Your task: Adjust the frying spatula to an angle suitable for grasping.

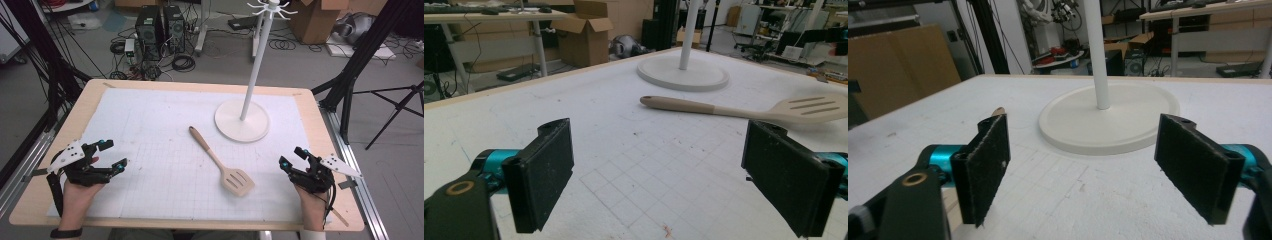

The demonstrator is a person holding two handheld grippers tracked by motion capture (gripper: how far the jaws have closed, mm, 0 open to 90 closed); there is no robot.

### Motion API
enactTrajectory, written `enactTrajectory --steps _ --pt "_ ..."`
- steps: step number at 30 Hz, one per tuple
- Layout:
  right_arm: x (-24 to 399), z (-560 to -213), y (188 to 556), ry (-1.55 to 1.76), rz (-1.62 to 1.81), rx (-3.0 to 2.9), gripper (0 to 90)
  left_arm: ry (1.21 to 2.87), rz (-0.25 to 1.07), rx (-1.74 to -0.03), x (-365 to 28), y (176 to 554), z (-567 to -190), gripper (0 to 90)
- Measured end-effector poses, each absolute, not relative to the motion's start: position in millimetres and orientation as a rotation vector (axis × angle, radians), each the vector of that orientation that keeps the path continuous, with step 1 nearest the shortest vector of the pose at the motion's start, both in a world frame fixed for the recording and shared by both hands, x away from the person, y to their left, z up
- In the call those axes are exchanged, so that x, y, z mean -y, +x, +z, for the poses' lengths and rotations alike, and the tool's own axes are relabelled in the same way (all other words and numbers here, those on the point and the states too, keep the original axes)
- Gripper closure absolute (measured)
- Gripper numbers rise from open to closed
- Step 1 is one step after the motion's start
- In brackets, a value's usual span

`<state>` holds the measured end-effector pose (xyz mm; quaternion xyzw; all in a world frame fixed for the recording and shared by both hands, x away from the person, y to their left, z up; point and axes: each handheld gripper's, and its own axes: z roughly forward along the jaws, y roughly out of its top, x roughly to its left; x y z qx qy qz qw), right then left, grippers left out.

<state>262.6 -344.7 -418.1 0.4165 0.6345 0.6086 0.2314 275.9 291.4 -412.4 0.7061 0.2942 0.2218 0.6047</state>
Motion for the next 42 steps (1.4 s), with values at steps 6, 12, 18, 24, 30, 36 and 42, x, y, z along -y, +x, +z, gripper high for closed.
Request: enactTrajectory --steps 6,12,18,24,30,36,42 --pt "345.6 -420.6 265.4 1.145 1.678 -1.748 14.0 1.634 0.498 -0.691 -290.5 277.1 -417.0 13.7" --pt "346.4 -422.1 265.5 1.160 1.723 -1.735 13.1 1.640 0.490 -0.691 -286.7 280.2 -418.5 13.7" --pt "348.0 -412.5 260.1 1.158 1.828 -1.698 11.1 1.628 0.496 -0.690 -288.2 278.7 -415.7 13.7" --pt "334.4 -397.4 256.1 1.122 1.865 -1.689 11.1 1.604 0.505 -0.690 -295.6 275.6 -411.2 13.7" --pt "308.0 -376.6 260.1 1.010 1.820 -1.769 11.0 1.591 0.503 -0.702 -300.4 274.2 -410.9 13.8" --pt "275.7 -361.9 267.3 0.897 1.791 -1.893 14.7 1.598 0.501 -0.702 -299.7 274.8 -411.7 13.8" --pt "245.1 -361.2 277.9 0.888 1.726 -1.981 15.1 1.611 0.502 -0.695 -295.6 275.2 -412.5 13.8"
